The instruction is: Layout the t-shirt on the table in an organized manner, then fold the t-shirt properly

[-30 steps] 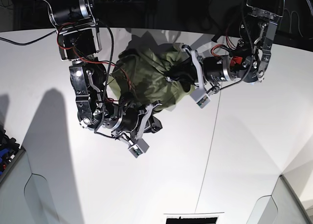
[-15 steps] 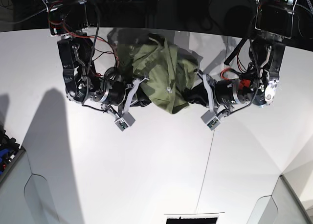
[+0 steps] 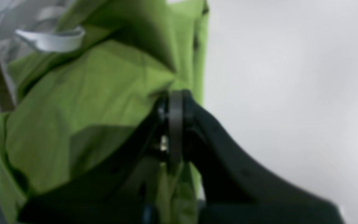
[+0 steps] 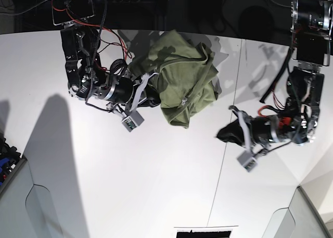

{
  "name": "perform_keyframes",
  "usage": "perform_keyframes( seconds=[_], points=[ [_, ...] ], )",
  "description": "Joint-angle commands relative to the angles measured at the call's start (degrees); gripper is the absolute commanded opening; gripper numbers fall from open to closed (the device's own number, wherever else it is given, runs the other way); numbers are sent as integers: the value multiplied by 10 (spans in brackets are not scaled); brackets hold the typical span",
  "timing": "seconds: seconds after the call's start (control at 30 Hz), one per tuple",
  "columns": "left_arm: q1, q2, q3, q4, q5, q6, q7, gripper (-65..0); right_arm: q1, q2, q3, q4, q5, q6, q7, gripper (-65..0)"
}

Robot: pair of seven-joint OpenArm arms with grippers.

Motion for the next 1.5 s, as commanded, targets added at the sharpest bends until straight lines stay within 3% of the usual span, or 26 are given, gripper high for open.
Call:
perform_keyframes(
  seconds=[0.0,0.27,0.47,0.63,0.83,1.17,1.47],
  points=[
    [-8,-12,-13,24,-24,-5,-3,-640,15,0,11,11,10,4,16,-650],
    [133,-60,-32,170,-97,-5,46,-640,16,0,84,10,9,4,25,-650],
    [261,-57,-32,280,-111,-5,51,-640,14,0,93,2,-5,4,24,-650],
    [320,-27,-31,285,-91,-5,39,-640,5,0,93,1,-1,4,23,-650],
    [285,2,-30,189,3,-5,-27,-640,-3,0,92,1,33,4,6,-650],
    [124,9,-3,19,4,-5,-46,-640,-56,-2,92,5,83,5,3,-650],
    [47,9,67,-15,3,-5,-48,-640,-77,-42,91,10,92,10,-8,-650]
  ],
)
